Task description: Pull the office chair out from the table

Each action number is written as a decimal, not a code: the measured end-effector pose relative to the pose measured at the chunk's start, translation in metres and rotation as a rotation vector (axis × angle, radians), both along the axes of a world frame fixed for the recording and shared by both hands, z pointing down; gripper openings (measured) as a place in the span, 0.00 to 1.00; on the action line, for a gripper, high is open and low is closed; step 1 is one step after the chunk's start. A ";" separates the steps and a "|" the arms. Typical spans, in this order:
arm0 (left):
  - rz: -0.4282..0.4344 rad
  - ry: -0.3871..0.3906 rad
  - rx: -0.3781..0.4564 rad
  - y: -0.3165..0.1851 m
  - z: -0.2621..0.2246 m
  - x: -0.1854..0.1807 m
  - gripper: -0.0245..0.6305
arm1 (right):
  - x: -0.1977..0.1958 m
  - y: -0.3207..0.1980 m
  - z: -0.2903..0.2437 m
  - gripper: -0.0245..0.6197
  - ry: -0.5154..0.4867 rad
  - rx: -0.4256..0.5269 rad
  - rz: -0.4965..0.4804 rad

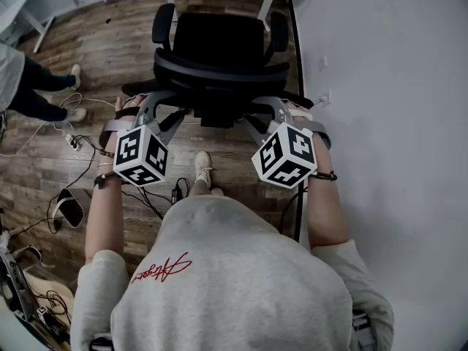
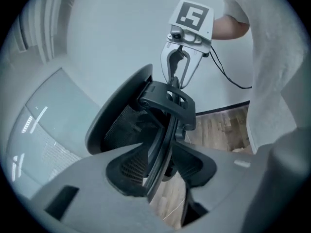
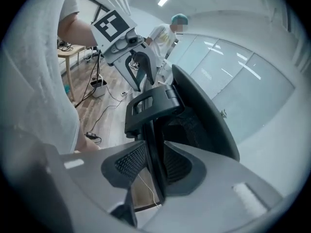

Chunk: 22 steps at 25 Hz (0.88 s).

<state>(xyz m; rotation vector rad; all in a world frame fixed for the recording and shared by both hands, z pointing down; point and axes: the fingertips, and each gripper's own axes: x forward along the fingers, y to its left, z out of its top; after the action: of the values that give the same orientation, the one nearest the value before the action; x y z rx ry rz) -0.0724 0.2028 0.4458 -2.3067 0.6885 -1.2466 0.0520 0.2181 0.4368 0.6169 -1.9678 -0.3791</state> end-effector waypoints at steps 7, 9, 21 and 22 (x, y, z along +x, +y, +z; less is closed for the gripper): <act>-0.050 0.200 0.022 0.005 -0.021 0.009 0.20 | 0.001 -0.005 -0.017 0.19 -0.168 0.061 0.061; -0.077 0.262 0.034 0.005 -0.026 0.010 0.19 | 0.001 -0.006 -0.026 0.18 -0.247 0.092 0.092; -0.170 0.472 0.059 0.008 -0.043 0.010 0.19 | -0.006 -0.005 -0.066 0.17 -0.620 0.152 0.211; -0.179 0.487 0.067 0.008 -0.046 0.009 0.19 | -0.007 -0.004 -0.069 0.17 -0.635 0.153 0.212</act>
<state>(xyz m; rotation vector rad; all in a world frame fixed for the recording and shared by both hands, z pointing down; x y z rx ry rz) -0.0633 0.2104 0.3996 -2.5568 1.1006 -0.7085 0.0450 0.2142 0.3680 1.1396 -2.4501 -0.2140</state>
